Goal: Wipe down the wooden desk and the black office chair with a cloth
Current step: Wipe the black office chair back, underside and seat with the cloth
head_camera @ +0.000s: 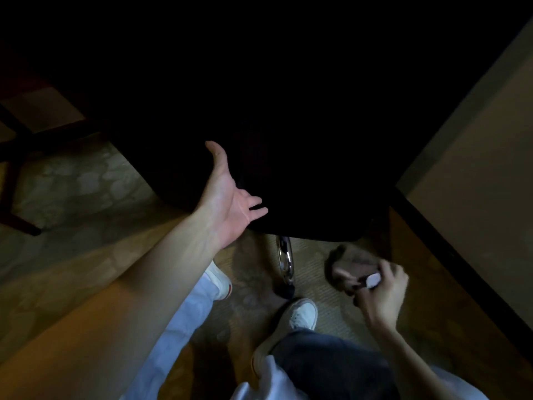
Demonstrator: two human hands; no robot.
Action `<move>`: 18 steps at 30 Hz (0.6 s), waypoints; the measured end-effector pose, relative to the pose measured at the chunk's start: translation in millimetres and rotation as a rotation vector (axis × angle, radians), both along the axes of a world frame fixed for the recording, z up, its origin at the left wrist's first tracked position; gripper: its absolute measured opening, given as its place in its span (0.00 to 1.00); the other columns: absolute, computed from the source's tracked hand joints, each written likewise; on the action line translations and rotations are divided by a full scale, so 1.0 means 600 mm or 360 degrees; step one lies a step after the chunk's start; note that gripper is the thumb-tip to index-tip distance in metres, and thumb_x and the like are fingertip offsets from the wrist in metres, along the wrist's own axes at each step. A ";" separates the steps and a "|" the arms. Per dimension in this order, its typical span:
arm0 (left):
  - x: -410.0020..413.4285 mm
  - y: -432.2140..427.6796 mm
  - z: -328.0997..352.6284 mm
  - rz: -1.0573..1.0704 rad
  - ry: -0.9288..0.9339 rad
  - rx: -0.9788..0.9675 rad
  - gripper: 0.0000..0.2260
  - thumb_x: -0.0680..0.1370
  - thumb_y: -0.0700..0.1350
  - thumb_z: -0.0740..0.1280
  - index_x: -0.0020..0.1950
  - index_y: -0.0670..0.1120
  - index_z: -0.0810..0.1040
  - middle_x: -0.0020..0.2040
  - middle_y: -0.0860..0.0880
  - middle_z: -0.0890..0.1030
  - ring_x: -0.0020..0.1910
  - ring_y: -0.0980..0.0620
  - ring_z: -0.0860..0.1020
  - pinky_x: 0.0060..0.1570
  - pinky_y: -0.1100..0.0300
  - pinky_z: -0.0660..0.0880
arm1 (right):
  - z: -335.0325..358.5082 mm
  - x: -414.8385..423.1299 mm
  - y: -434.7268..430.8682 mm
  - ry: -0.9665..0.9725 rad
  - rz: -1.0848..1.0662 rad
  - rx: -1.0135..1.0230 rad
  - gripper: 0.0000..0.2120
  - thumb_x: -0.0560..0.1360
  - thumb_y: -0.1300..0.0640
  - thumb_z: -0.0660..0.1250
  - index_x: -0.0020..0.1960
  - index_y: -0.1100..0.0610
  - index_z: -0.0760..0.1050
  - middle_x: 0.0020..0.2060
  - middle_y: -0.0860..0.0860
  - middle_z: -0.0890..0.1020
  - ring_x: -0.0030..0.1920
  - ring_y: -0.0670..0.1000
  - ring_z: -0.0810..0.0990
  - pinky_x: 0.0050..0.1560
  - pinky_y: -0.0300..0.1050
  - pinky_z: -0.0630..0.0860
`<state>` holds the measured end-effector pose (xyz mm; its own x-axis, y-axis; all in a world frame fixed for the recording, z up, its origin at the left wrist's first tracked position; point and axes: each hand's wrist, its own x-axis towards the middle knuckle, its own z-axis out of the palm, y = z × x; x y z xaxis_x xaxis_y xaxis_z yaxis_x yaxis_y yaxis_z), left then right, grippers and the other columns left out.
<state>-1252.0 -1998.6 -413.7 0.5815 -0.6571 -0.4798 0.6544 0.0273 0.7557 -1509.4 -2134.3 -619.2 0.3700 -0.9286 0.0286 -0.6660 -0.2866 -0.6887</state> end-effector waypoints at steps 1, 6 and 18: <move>0.000 0.004 0.003 -0.0005 0.0013 0.0009 0.49 0.74 0.79 0.51 0.85 0.50 0.41 0.82 0.35 0.54 0.80 0.33 0.59 0.75 0.34 0.63 | 0.021 0.002 -0.004 -0.0209 -0.0262 0.0087 0.23 0.72 0.66 0.74 0.65 0.58 0.74 0.63 0.59 0.72 0.64 0.62 0.70 0.61 0.59 0.73; 0.026 0.055 0.019 -0.0137 0.0021 0.0141 0.50 0.77 0.73 0.58 0.84 0.40 0.45 0.80 0.32 0.59 0.77 0.37 0.67 0.74 0.37 0.66 | 0.148 0.065 -0.002 -0.1181 -0.0928 0.0400 0.20 0.72 0.54 0.72 0.61 0.42 0.72 0.59 0.52 0.78 0.56 0.55 0.81 0.52 0.53 0.82; 0.328 0.249 0.010 0.0158 -0.0921 0.0704 0.32 0.82 0.39 0.64 0.81 0.61 0.60 0.72 0.55 0.72 0.64 0.53 0.74 0.54 0.54 0.78 | 0.142 0.185 0.096 -0.1459 -0.1111 0.0400 0.31 0.69 0.62 0.65 0.53 0.25 0.66 0.57 0.44 0.75 0.57 0.55 0.80 0.52 0.55 0.84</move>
<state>-1055.5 -1849.0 -407.9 0.8689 -0.4040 -0.2859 0.1575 -0.3220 0.9336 -1398.2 -2076.8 -533.9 -0.2843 -0.9391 -0.1931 0.1480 0.1560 -0.9766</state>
